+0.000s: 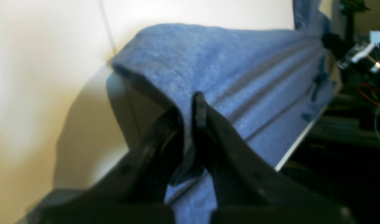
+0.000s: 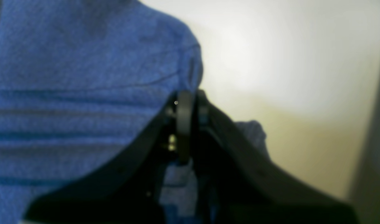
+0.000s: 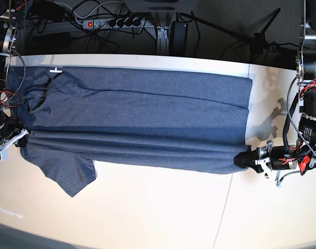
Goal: Fold the T-shirt properly
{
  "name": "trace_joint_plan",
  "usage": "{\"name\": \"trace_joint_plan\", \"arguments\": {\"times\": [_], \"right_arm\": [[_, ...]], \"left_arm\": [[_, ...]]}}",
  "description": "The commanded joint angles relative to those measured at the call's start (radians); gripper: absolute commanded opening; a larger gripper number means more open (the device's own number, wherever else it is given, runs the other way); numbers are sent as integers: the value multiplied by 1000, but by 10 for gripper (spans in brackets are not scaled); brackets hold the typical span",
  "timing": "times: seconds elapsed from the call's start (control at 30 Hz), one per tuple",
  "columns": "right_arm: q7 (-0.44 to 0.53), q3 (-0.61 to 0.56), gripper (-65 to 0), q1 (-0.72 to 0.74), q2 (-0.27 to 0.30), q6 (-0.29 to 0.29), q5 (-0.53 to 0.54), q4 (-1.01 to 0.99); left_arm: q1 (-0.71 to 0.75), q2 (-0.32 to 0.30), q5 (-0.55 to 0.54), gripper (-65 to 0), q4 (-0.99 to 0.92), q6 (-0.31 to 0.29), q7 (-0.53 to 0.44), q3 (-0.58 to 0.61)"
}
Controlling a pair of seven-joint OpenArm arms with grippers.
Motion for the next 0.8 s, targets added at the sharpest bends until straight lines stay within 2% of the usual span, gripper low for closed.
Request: {"name": "trace_joint_plan", "arguments": {"times": [0.0,0.2,0.47,0.5,0.63,0.67,0.7,0.77], "right_arm": [[20,8,-650,21,32,11,1,16],[20,8,-650,21,33,11,1,16],[20,8,-650,21,33,10,14,16],[20,8,-625,21,33,10,24,16],[20,8,-298,22,33,10,58,16],[20,8,-238,25,33,10,69,16],[20,8,-204,27,34,10,77,16],[20,8,-206,31,35,10,102,25]], "left_arm": [[-21,-20,-25,-650,16,-42,-3,-6],[16,-20,-26,-650,16,-62,-48,-6],[18,-20,-26,-650,16,-62,-46,-6],[18,-20,-26,-650,16,-62,-46,-6],[18,-20,-26,-650,16,-62,-50,-6],[18,-20,-26,-650,16,-62,-50,-6],[18,-20,-26,-650,16,-62,-50,-6],[18,-20,-26,-650,16,-62,-50,-6]]}}
